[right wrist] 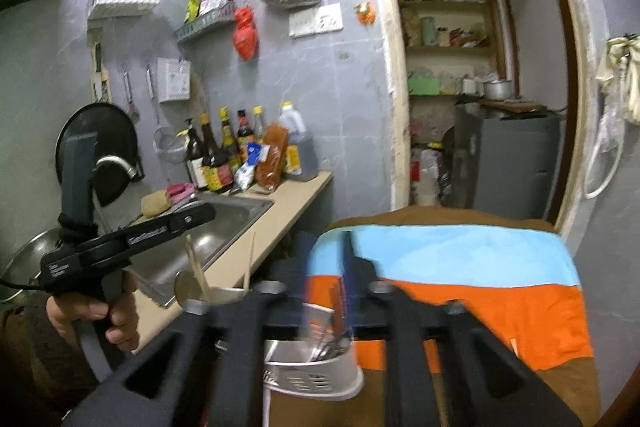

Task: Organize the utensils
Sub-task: 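Open the right gripper to drop the knife while the left gripper releases the chopstick into the caddy, then move both grippers down to the gold spoon and last chopstick on the blanket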

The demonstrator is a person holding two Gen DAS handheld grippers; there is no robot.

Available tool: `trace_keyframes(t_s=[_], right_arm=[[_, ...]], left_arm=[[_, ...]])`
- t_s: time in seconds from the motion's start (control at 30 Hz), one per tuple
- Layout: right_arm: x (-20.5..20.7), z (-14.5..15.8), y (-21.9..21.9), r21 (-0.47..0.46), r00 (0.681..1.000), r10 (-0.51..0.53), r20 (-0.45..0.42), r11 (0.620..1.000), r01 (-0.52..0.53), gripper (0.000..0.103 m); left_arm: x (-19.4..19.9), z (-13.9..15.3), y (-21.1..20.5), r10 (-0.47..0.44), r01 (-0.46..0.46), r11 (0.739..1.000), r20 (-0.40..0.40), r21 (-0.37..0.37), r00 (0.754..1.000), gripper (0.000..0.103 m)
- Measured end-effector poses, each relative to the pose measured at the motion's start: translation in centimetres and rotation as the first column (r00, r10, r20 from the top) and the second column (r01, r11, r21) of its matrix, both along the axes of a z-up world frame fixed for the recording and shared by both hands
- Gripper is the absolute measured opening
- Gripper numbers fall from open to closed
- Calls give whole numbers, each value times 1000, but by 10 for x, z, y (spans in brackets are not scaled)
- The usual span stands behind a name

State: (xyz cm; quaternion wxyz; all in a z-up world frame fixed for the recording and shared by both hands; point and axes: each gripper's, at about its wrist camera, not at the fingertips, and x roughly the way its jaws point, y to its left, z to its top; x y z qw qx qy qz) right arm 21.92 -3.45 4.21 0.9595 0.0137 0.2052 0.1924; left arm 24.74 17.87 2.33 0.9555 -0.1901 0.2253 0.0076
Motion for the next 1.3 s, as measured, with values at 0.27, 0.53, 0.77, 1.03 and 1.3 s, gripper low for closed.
trace_keyframes(t_s=[0.27, 0.53, 0.77, 1.03, 1.3], right_arm=[[-24, 31, -46, 25, 988, -141, 67, 990, 139, 59], [-49, 46, -104, 47, 950, -294, 101, 956, 291, 87], [-67, 43, -152, 26, 919, -384, 95, 923, 383, 94], [-74, 34, -194, -16, 901, -430, 60, 902, 431, 94], [-70, 15, -230, -60, 896, -444, 25, 894, 445, 94]], left_arm=[[-19, 30, -34, -64, 62, 998, 52, 30, 997, 59], [-37, 48, -84, -133, 124, 987, 85, 105, 988, 93], [-48, 50, -137, -197, 174, 964, 106, 199, 975, 102], [-56, 39, -188, -270, 243, 943, 96, 227, 958, 102], [-49, 15, -226, -297, 278, 937, 64, 211, 953, 102]])
